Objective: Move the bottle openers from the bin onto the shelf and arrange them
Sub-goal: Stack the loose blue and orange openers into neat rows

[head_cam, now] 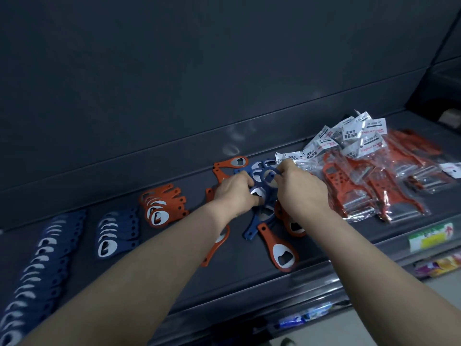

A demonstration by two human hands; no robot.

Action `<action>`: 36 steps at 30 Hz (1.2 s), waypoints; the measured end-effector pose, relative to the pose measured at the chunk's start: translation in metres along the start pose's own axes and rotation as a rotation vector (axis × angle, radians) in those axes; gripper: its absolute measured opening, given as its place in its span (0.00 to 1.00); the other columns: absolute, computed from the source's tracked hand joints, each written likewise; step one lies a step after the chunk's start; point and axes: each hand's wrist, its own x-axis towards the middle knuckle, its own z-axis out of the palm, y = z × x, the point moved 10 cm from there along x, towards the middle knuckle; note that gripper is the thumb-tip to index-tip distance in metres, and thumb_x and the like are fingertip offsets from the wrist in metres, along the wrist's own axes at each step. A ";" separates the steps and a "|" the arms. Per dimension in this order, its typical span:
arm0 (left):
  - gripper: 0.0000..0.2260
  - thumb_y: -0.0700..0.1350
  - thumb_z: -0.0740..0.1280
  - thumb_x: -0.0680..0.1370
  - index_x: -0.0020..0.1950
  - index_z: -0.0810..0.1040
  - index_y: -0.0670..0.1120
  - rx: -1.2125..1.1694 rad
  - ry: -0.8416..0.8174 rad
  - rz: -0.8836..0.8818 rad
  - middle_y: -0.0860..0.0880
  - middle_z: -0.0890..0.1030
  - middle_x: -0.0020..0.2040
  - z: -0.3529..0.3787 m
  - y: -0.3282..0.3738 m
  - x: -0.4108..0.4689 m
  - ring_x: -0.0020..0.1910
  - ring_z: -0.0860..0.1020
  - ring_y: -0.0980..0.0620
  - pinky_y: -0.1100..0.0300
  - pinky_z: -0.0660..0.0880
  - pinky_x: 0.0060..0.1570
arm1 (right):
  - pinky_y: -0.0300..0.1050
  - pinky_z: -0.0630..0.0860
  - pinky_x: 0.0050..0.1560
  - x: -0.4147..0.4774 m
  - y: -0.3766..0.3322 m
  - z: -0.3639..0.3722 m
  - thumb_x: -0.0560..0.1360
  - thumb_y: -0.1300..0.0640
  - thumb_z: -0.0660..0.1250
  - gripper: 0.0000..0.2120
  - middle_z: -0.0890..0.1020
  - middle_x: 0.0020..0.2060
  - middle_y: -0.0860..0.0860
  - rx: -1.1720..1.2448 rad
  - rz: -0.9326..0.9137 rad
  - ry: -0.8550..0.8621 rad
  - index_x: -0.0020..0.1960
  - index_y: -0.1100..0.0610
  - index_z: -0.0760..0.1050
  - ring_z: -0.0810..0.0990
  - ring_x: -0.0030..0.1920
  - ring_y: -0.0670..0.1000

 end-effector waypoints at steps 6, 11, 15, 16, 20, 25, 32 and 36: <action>0.08 0.44 0.78 0.66 0.35 0.79 0.49 -0.421 0.098 -0.097 0.49 0.82 0.32 -0.039 -0.054 -0.009 0.33 0.79 0.50 0.52 0.79 0.37 | 0.48 0.67 0.45 0.008 -0.039 0.016 0.78 0.50 0.61 0.10 0.81 0.52 0.55 0.135 -0.138 -0.151 0.58 0.51 0.70 0.77 0.55 0.60; 0.05 0.38 0.74 0.71 0.42 0.80 0.45 -0.441 0.036 -0.077 0.45 0.78 0.33 -0.073 -0.125 -0.072 0.30 0.74 0.54 0.63 0.72 0.28 | 0.47 0.72 0.48 -0.028 -0.138 0.049 0.76 0.50 0.64 0.04 0.82 0.49 0.50 0.170 -0.437 -0.318 0.50 0.48 0.73 0.78 0.54 0.55; 0.10 0.38 0.76 0.69 0.47 0.82 0.49 -0.405 0.097 -0.131 0.52 0.79 0.33 -0.109 -0.200 -0.128 0.30 0.76 0.56 0.60 0.74 0.30 | 0.45 0.71 0.48 -0.070 -0.210 0.082 0.76 0.51 0.65 0.02 0.82 0.50 0.48 0.140 -0.608 -0.430 0.49 0.46 0.74 0.78 0.54 0.54; 0.11 0.38 0.76 0.69 0.47 0.82 0.51 -0.398 0.128 -0.155 0.54 0.79 0.33 -0.119 -0.219 -0.139 0.30 0.77 0.57 0.61 0.74 0.30 | 0.45 0.72 0.48 -0.078 -0.223 0.090 0.76 0.51 0.65 0.03 0.82 0.50 0.47 0.131 -0.624 -0.449 0.49 0.46 0.74 0.78 0.54 0.53; 0.13 0.39 0.78 0.67 0.48 0.83 0.51 -0.313 0.142 -0.179 0.52 0.79 0.34 -0.140 -0.272 -0.164 0.31 0.75 0.58 0.63 0.74 0.34 | 0.44 0.73 0.48 -0.102 -0.255 0.117 0.74 0.54 0.66 0.06 0.82 0.48 0.45 0.094 -0.627 -0.530 0.49 0.45 0.74 0.78 0.51 0.52; 0.17 0.43 0.79 0.64 0.51 0.82 0.49 -0.066 0.123 -0.126 0.54 0.78 0.40 -0.136 -0.287 -0.157 0.38 0.76 0.55 0.62 0.72 0.41 | 0.44 0.75 0.51 -0.120 -0.275 0.142 0.74 0.58 0.66 0.11 0.80 0.51 0.45 0.002 -0.631 -0.548 0.52 0.45 0.77 0.78 0.53 0.51; 0.20 0.43 0.78 0.66 0.55 0.77 0.48 -0.035 0.116 0.002 0.54 0.77 0.46 -0.142 -0.280 -0.147 0.43 0.77 0.53 0.58 0.76 0.48 | 0.44 0.73 0.52 -0.129 -0.298 0.154 0.75 0.57 0.66 0.12 0.81 0.53 0.45 -0.020 -0.564 -0.493 0.56 0.46 0.77 0.77 0.56 0.50; 0.14 0.40 0.71 0.73 0.58 0.76 0.48 -0.070 0.321 -0.005 0.54 0.77 0.46 -0.163 -0.297 -0.149 0.42 0.76 0.54 0.57 0.76 0.51 | 0.43 0.71 0.49 -0.124 -0.308 0.161 0.75 0.55 0.66 0.12 0.81 0.52 0.45 -0.009 -0.513 -0.388 0.57 0.45 0.76 0.76 0.57 0.50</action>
